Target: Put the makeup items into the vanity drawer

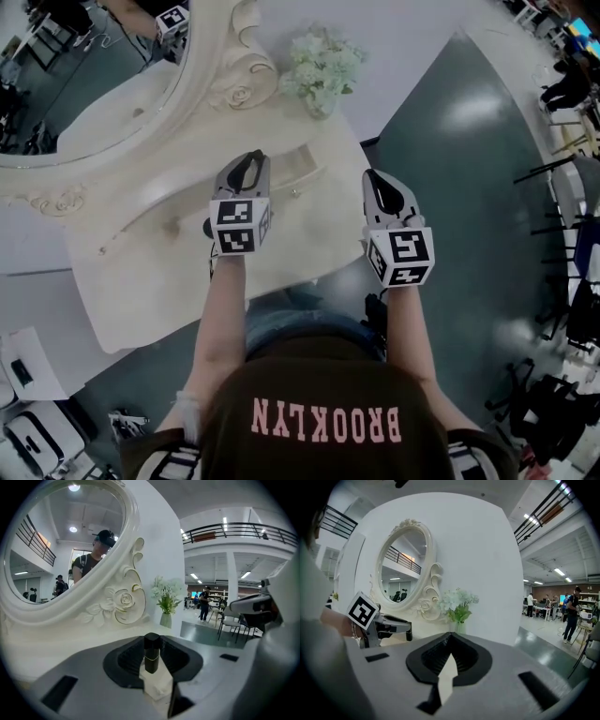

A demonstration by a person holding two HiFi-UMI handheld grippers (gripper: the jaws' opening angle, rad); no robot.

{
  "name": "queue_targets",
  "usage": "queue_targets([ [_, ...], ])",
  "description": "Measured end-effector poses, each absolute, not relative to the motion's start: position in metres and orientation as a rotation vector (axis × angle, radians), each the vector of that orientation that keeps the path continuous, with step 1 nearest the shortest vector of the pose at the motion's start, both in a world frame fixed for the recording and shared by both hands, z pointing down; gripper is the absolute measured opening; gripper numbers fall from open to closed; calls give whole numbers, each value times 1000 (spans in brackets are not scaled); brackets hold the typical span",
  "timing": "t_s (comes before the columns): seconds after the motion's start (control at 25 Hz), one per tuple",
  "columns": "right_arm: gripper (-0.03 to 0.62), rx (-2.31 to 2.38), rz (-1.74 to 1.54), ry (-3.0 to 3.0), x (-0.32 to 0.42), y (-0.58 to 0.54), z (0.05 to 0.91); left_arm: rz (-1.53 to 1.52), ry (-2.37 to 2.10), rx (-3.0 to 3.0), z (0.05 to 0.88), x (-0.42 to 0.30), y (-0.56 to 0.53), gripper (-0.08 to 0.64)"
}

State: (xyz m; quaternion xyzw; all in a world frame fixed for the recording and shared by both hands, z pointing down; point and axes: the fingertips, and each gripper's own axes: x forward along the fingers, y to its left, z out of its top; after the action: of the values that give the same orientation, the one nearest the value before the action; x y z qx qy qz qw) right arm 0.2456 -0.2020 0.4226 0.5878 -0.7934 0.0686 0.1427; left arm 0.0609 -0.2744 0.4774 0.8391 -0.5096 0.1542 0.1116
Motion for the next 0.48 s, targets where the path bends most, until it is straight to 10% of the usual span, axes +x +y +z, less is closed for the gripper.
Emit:
queue_targets([
  [0.48, -11, 1620, 242, -2252, 244, -208, 454, 574, -1517, 2354, 531, 52, -271, 97],
])
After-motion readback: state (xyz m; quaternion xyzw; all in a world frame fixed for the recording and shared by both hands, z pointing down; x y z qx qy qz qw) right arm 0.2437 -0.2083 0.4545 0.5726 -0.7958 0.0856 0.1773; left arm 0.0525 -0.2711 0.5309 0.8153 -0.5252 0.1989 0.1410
